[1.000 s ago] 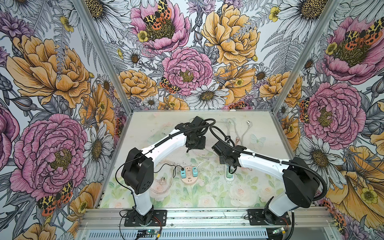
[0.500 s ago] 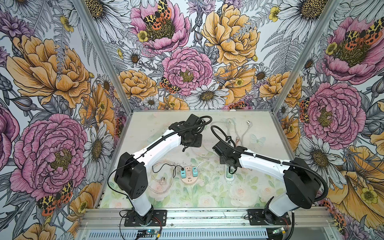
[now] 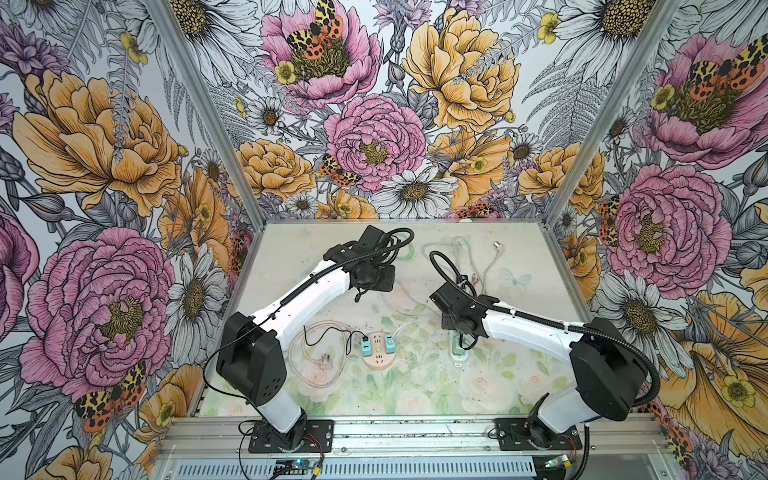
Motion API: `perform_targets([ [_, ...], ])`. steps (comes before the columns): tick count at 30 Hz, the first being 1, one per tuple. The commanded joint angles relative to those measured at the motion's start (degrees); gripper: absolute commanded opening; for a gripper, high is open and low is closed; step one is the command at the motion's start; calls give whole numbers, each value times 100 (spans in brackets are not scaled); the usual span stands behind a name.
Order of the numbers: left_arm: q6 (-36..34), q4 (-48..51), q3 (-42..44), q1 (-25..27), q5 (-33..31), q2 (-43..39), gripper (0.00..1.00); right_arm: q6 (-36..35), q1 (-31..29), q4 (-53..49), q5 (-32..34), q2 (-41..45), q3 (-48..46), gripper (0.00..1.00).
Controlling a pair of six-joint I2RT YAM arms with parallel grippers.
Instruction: Insert the plug
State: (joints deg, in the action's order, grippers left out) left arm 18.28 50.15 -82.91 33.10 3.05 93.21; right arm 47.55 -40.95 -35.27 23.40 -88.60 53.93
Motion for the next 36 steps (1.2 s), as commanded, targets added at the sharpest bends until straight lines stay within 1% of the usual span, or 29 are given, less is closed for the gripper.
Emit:
perform_targets([
  [1,-202,-589,122,-109,635,-255,39,39,101,-108,-561,-69,-263,0],
  [8,-449,-665,165,-278,918,-398,39,-15,149,-202,-674,-286,-101,0],
  [14,-406,-818,432,-433,1066,-583,39,71,140,-269,-643,-592,-178,0],
  [18,-385,-827,495,-492,1053,-620,39,98,140,-264,-711,-756,-309,0],
  [29,-155,-816,487,-471,1044,-610,40,-56,140,-297,-1183,-1139,-498,0],
  [36,-10,-799,524,-457,999,-707,40,-156,134,-270,-1206,-1131,-636,0],
])
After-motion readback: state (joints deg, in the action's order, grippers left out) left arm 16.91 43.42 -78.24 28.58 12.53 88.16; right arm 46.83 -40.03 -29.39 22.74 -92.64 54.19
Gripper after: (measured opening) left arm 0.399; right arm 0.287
